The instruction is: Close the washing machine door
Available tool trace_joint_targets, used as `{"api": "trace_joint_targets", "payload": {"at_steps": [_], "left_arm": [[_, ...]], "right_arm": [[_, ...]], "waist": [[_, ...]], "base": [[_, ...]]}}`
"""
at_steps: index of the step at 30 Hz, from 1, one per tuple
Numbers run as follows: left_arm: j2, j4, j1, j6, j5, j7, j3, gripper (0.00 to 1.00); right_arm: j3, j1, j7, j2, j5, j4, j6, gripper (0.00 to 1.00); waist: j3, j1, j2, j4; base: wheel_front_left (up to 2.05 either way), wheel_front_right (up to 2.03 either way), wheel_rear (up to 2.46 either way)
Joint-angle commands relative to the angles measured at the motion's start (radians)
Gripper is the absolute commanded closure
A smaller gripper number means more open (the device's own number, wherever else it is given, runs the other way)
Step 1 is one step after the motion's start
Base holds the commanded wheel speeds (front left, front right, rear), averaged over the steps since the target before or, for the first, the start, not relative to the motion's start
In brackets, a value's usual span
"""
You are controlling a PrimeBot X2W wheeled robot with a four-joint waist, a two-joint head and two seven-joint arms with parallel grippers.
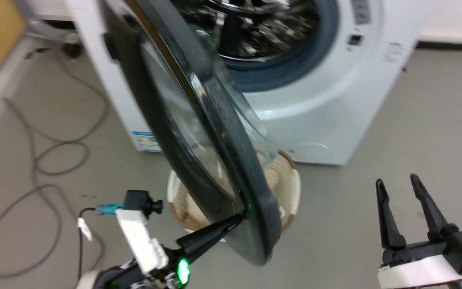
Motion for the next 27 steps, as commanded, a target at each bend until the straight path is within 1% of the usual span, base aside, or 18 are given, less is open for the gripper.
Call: {"api": "trace_joint_targets", "payload": {"at_steps": [1,4,7,16,17,18,23,27], "left_arm": [[-0.003,0.012,-0.024,-0.014,0.008,-0.028,-0.028,1.0],[-0.003,0.045,-0.063,-0.032,0.002,-0.114,-0.08,1.0],[-0.003,0.081,-0.117,-0.04,-0.003,-0.213,-0.117,1.0],[-0.003,0.135,-0.293,-0.043,0.048,-0.582,-0.172,1.0],[-0.003,0.142,-0.311,-0.043,0.054,-0.62,-0.177,1.0],[-0.003,0.142,-0.311,-0.043,0.054,-0.62,-0.177,1.0],[-0.003,0.208,-0.399,-0.043,0.082,-0.792,-0.196,1.0],[-0.003,0.237,-0.44,-0.043,0.079,-0.861,-0.224,1.0]], "right_arm": [[0.003,-0.014,-0.004,0.003,0.003,-0.006,0.001,0.0],[0.015,-0.026,-0.004,0.003,0.014,-0.012,0.001,0.0],[0.026,-0.038,-0.004,0.003,0.027,-0.018,0.001,0.0],[0.073,-0.068,-0.004,0.003,0.069,-0.029,0.001,0.0],[0.076,-0.071,-0.004,0.003,0.073,-0.029,0.001,0.0],[0.076,-0.071,-0.004,0.003,0.073,-0.029,0.001,0.0],[0.089,-0.079,-0.004,0.003,0.087,-0.028,0.001,0.0],[0.09,-0.079,-0.004,0.003,0.092,-0.026,0.001,0.0]], "waist": [[0.053,0.0,-0.0001,-0.081],[0.087,0.0,-0.0001,-0.139],[0.119,0.0,-0.0001,-0.19],[0.184,0.0,-0.0001,-0.31],[0.188,0.0,-0.0001,-0.32],[0.188,0.0,-0.0001,-0.32],[0.204,0.0,-0.0001,-0.349],[0.208,0.0,-0.0001,-0.349]], "base": [[0.0,0.0,0.0],[0.0,0.0,0.0],[0.0,0.0,0.0],[0.0,0.0,0.0],[0.0,0.0,0.0],[0.0,0.0,0.0],[0.0,0.0,0.0],[0.0,0.0,0.0]]}}
